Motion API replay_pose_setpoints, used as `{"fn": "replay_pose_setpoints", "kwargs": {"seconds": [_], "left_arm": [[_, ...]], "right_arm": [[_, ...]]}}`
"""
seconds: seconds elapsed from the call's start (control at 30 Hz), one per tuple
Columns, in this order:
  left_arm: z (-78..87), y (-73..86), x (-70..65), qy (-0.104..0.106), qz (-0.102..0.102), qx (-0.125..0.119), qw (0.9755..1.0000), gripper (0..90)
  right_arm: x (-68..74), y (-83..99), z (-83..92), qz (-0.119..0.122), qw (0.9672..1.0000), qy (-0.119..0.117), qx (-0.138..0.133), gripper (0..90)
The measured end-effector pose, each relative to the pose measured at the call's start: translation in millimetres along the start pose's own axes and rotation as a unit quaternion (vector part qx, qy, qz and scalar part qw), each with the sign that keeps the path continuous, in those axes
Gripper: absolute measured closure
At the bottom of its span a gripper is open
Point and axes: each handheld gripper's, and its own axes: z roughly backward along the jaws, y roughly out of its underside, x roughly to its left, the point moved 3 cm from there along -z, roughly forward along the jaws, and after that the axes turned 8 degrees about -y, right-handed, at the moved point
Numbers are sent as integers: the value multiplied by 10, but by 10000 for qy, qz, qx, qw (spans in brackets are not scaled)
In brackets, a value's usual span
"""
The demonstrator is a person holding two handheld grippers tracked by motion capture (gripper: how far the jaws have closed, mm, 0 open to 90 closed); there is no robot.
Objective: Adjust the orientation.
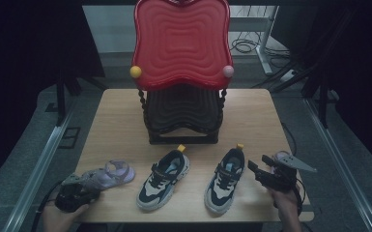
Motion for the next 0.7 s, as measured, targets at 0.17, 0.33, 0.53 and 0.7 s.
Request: {"fn": "replay_pose_setpoints", "kwargs": {"seconds": [0.17, 0.33, 0.53, 0.7], "left_arm": [[0, 0, 21, -78, 17, 4, 10000, 880], [-3, -3, 60, -89, 65, 4, 9999, 880], [-10, -7, 127, -156, 175, -20, 9997, 873], [-5, -23, 173, -213, 218, -26, 9995, 873]], "right_arm": [[2, -3, 5, -1, 10000, -4, -8, 337], [-5, -2, 9, 1, 10000, 8, -14, 337], [-17, -6, 26, -14, 10000, 12, -39, 336], [-20, -5, 28, -30, 10000, 22, -50, 337]]}}
